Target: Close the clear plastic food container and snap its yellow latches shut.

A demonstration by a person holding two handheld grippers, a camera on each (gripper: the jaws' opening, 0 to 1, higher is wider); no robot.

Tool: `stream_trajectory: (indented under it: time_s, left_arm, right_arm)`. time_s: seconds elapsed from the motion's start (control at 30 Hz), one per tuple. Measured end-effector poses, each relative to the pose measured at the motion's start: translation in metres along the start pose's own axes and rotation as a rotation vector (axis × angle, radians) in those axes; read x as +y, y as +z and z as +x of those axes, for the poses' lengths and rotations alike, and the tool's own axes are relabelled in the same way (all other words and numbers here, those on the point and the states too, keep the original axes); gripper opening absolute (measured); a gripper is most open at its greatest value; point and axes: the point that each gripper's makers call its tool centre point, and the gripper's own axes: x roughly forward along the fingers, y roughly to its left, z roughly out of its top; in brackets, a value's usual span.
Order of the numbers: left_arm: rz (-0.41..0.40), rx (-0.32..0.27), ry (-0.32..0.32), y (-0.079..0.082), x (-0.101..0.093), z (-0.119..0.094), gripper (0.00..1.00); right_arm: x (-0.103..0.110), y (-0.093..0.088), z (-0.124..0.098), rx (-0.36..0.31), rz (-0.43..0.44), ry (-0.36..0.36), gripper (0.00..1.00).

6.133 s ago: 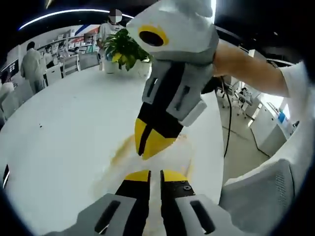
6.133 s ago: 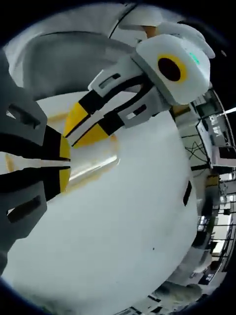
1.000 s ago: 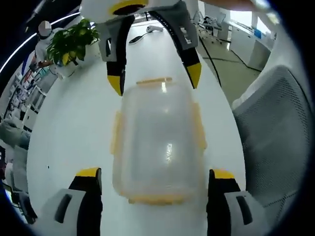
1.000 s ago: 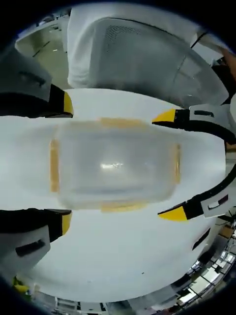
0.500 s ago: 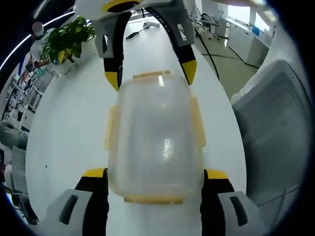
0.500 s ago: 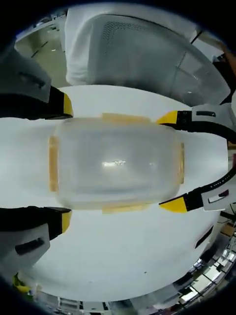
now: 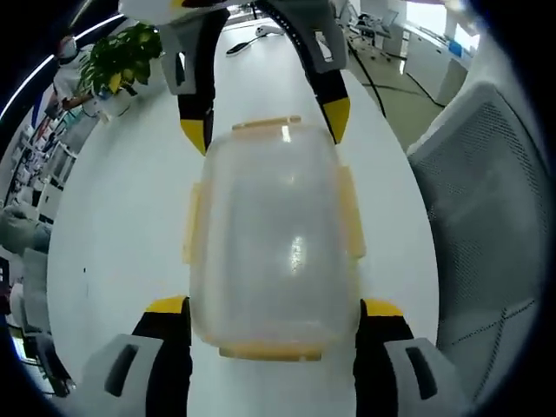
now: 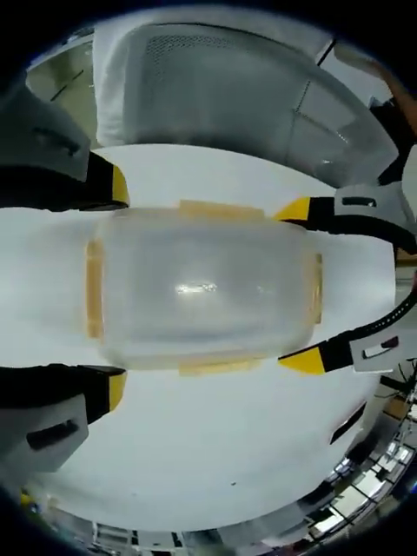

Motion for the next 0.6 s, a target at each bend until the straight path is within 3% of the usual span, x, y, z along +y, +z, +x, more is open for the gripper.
stream_trajectory:
  time_s: [0.27, 0.6]
  left_arm:
    - [-0.009, -0.009, -0.002, -0.025, 0.003, -0.009, 0.73]
    - [-0.016, 0.013, 0.001, -0.037, 0.002, -0.014, 0.73]
  right_arm:
    - [-0.003, 0.027, 0.007, -0.01, -0.01, 0.001, 0.69]
    - [-0.004, 0.039, 0.01, -0.005, -0.021, 0.001, 0.69]
